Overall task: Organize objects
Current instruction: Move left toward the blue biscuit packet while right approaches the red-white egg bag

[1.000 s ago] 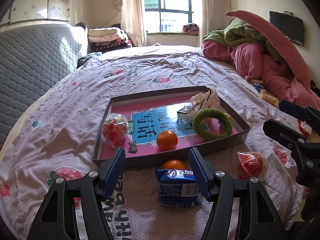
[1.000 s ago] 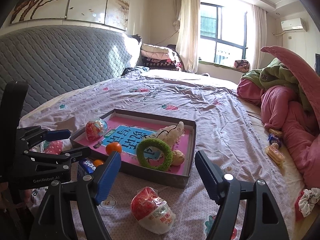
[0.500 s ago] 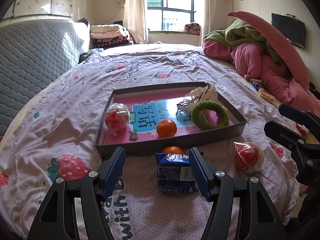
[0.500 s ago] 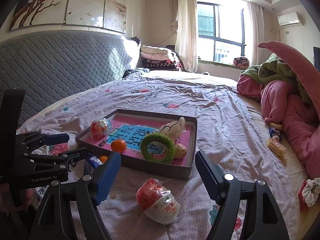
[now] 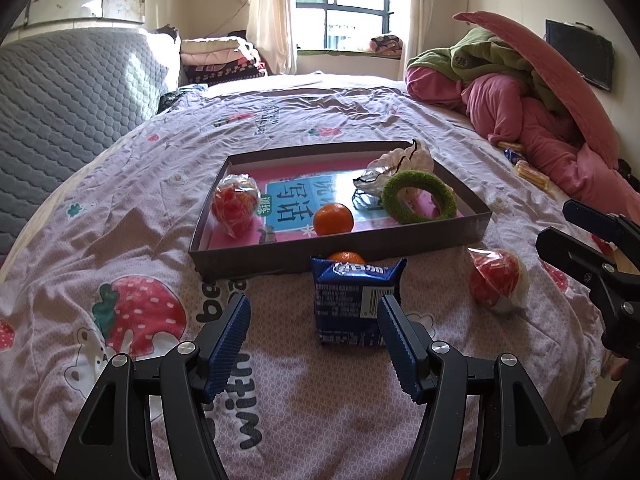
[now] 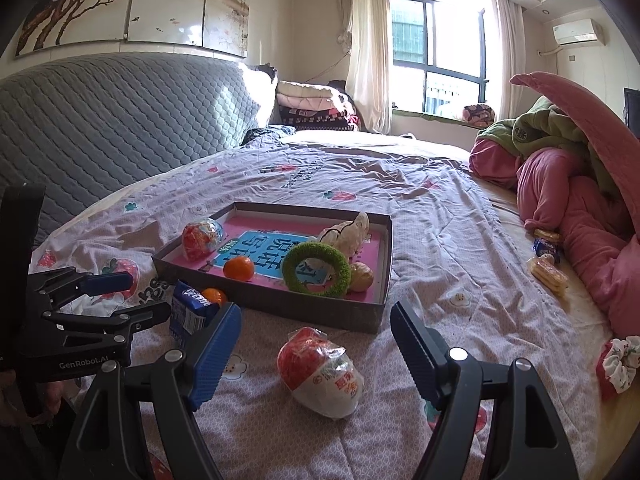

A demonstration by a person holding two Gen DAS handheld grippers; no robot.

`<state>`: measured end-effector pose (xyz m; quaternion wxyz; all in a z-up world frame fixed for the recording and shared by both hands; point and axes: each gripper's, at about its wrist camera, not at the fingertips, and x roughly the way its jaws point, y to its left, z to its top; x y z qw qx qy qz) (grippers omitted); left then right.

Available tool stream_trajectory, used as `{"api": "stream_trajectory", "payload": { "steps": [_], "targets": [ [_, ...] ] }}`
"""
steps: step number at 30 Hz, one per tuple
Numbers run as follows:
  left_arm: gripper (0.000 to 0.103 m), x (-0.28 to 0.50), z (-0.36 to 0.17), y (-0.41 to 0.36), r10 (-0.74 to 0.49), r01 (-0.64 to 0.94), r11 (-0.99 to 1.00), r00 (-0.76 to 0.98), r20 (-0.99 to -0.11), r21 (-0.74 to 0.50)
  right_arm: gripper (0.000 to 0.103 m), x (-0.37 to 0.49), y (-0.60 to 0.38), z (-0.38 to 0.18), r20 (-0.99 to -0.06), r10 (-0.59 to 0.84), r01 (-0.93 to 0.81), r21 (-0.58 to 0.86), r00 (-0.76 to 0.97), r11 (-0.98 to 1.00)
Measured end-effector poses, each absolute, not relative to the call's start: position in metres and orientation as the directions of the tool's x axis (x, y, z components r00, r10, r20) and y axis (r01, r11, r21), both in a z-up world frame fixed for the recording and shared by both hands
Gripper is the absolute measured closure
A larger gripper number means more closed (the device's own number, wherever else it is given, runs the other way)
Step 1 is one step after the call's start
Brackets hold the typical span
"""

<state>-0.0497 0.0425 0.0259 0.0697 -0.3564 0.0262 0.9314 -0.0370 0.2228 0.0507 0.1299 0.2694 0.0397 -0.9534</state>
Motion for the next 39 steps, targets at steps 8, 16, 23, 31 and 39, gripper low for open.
{"api": "stream_trajectory", "payload": {
  "steps": [8, 16, 23, 31, 39],
  "targets": [
    [0.036, -0.043, 0.020, 0.043, 0.128, -0.171, -0.985, -0.722, -0.680, -0.005, 0.026, -0.031, 0.224, 0.044, -0.545, -0.213, 0.269, -0.023, -0.811, -0.963],
    [0.036, -0.041, 0.008, 0.042, 0.155, -0.182, -0.983, -0.690, -0.707, -0.038, 0.026, -0.030, 0.223, 0.034, -0.575, -0.193, 0.278, -0.062, -0.795, -0.959],
    [0.027, -0.043, 0.000, 0.044, 0.200, -0.205, -0.975, -0.672, -0.713, -0.080, 0.026, -0.031, 0.226, 0.021, -0.606, -0.179, 0.280, -0.075, -0.775, -0.957],
    [0.026, -0.050, -0.008, 0.045, 0.196, -0.190, -0.978, -0.667, -0.719, -0.090, 0.026, -0.036, 0.231, 0.012, -0.628, -0.180, 0.280, -0.063, -0.757, -0.958],
    [0.025, -0.058, -0.011, 0.046, 0.203, -0.190, -0.977, -0.670, -0.714, -0.099, 0.026, -0.042, 0.230, 0.003, -0.652, -0.166, 0.282, -0.076, -0.739, -0.956]
  ]
}}
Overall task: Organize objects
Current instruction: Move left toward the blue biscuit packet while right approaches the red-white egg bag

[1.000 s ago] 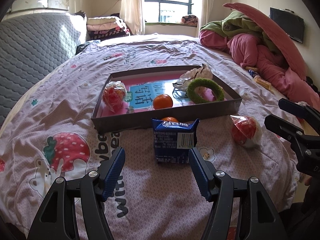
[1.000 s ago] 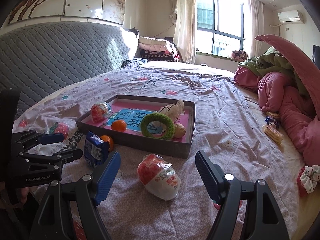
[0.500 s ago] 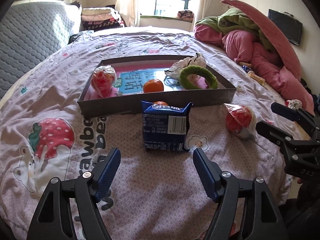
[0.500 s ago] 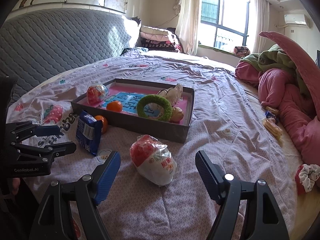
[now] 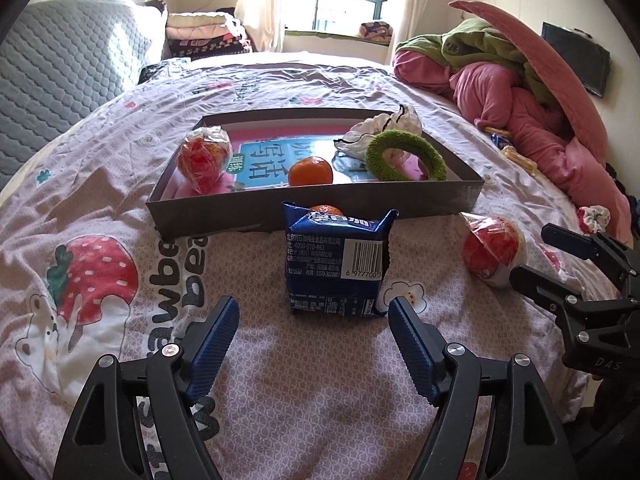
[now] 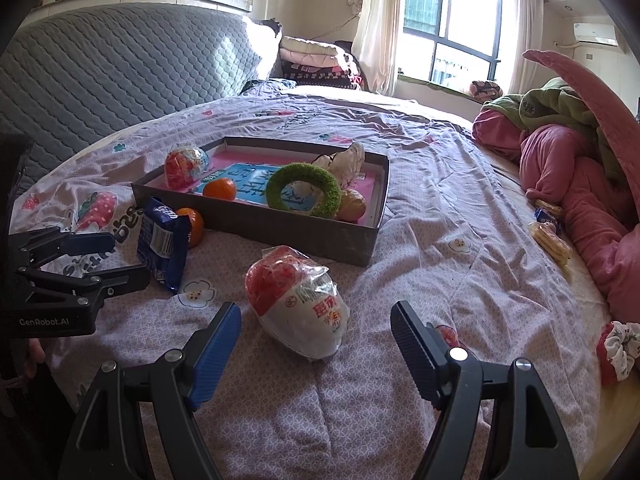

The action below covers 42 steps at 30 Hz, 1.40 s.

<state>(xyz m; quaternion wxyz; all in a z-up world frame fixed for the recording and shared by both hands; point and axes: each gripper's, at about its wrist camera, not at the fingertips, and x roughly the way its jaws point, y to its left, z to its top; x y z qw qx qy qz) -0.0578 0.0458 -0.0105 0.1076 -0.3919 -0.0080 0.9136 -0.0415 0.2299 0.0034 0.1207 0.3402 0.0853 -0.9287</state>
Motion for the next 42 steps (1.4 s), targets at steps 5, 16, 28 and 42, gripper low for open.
{"api": "stream_trajectory", "payload": {
  "steps": [5, 16, 28, 42],
  "targets": [
    [0.025, -0.065, -0.014, 0.045, 0.194, -0.181, -0.979, -0.669, -0.718, -0.096, 0.020, -0.046, 0.228, -0.001, -0.666, -0.170, 0.295, -0.080, -0.726, -0.952],
    [0.024, -0.080, -0.016, 0.048, 0.210, -0.179, -0.976, -0.659, -0.722, -0.121, 0.019, -0.063, 0.219, -0.009, -0.683, -0.131, 0.292, -0.126, -0.719, -0.948],
    [0.024, -0.090, -0.018, 0.054, 0.204, -0.182, -0.977, -0.656, -0.726, -0.110, 0.019, -0.084, 0.225, -0.017, -0.722, -0.154, 0.289, -0.066, -0.674, -0.955],
    [0.024, -0.101, -0.030, 0.063, 0.181, -0.147, -0.983, -0.633, -0.753, -0.112, 0.045, -0.089, 0.214, -0.026, -0.756, -0.168, 0.324, -0.060, -0.632, -0.944]
  ]
}}
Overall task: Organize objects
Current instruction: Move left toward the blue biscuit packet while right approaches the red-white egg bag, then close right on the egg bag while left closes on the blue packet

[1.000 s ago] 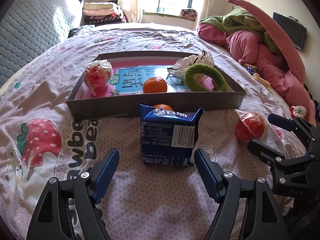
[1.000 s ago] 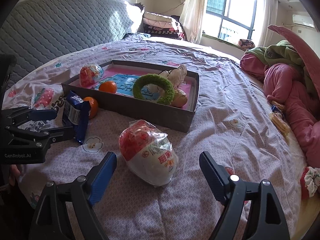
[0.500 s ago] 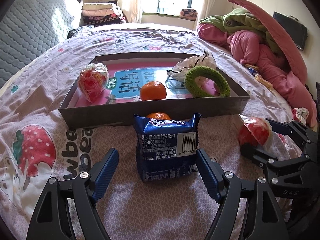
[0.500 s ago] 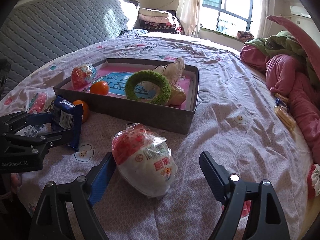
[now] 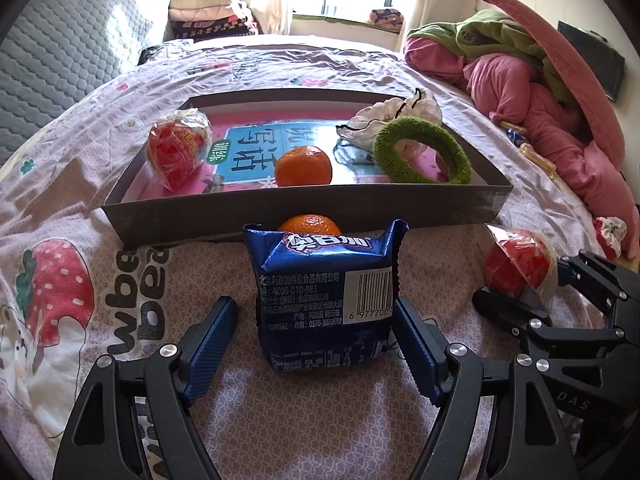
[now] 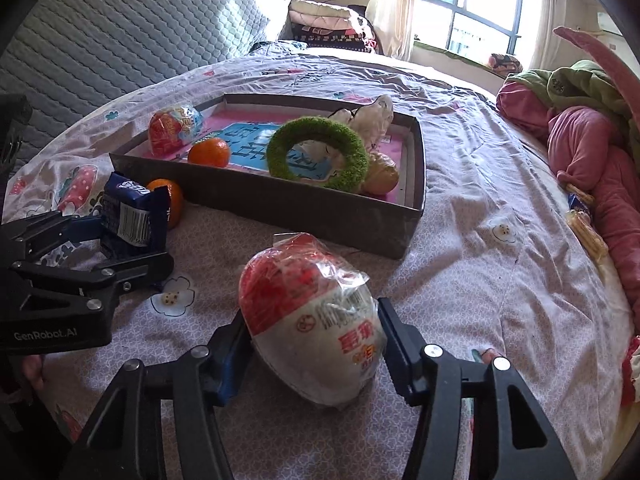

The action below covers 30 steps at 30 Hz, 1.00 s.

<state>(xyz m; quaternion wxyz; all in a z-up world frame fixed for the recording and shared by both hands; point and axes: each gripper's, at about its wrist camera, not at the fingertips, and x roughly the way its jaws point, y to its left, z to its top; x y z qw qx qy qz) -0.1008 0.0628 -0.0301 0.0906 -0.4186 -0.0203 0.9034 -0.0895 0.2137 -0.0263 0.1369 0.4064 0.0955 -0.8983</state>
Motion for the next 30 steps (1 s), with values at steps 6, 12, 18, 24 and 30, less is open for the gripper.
{"api": "stream_trajectory", "payload": {
  "steps": [6, 12, 18, 24, 30],
  "targets": [
    [0.023, -0.102, -0.029, 0.062, 0.178, -0.122, -0.984, -0.636, -0.751, -0.130, 0.046, -0.091, 0.216, -0.029, -0.759, -0.192, 0.302, -0.006, -0.622, -0.953],
    [0.047, -0.100, -0.026, 0.065, 0.178, -0.130, -0.984, -0.640, -0.747, -0.123, 0.047, -0.089, 0.207, -0.031, -0.763, -0.163, 0.289, -0.032, -0.625, -0.957],
    [0.049, -0.097, -0.023, 0.060, 0.187, -0.116, -0.982, -0.643, -0.742, -0.147, 0.048, -0.087, 0.204, -0.030, -0.761, -0.175, 0.298, -0.025, -0.625, -0.954],
    [0.049, -0.089, -0.009, 0.052, 0.203, -0.121, -0.979, -0.671, -0.713, -0.165, 0.048, -0.082, 0.196, -0.022, -0.728, -0.181, 0.318, -0.054, -0.661, -0.947],
    [0.049, -0.081, 0.004, 0.042, 0.208, -0.127, -0.978, -0.696, -0.688, -0.167, 0.048, -0.077, 0.187, -0.010, -0.696, -0.209, 0.336, -0.050, -0.687, -0.940]
  ]
}}
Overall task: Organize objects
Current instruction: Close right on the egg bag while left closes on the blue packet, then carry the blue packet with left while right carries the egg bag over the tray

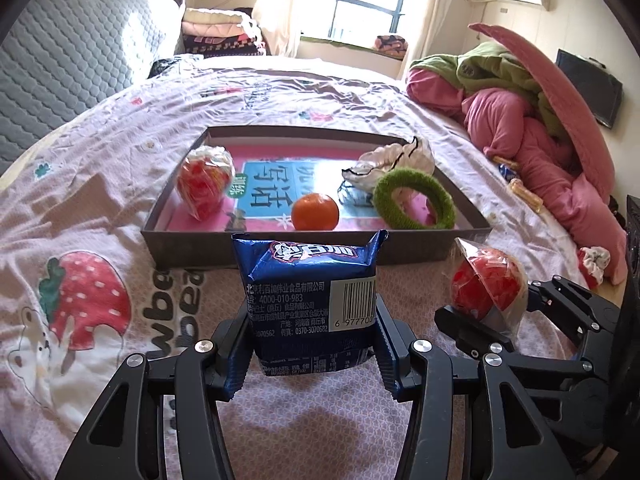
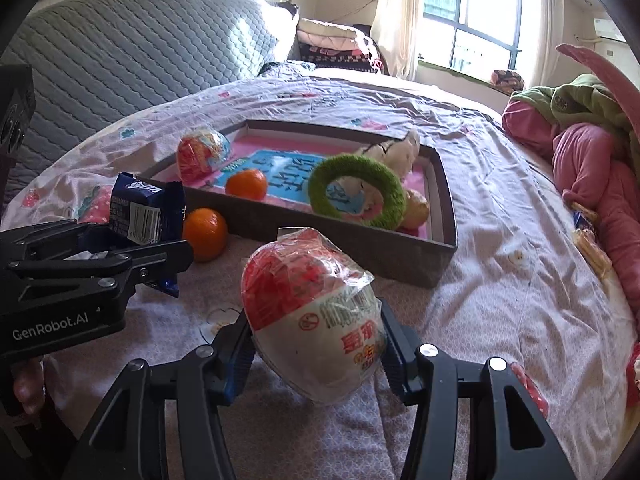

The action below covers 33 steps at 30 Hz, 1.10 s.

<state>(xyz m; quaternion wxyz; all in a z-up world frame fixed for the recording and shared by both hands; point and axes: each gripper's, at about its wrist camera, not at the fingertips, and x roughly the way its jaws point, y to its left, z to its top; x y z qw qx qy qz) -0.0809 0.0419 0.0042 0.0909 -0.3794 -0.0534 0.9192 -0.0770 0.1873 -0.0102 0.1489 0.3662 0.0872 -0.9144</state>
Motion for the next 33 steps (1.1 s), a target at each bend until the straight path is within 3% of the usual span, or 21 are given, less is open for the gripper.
{"api": "stream_trajectory", "payload": {
  "steps": [18, 33],
  "targets": [
    [0.049, -0.078, 0.033, 0.014, 0.188, -0.105, -0.980, -0.754, -0.630, -0.167, 0.048, -0.079, 0.178, 0.030, -0.586, -0.270, 0.315, 0.027, -0.764, -0.949],
    [0.049, -0.090, 0.050, 0.011, 0.156, -0.108, -0.987, -0.789, -0.594, -0.116, 0.048, -0.088, 0.168, 0.050, -0.504, -0.253, 0.288, 0.009, -0.825, -0.958]
  ]
}}
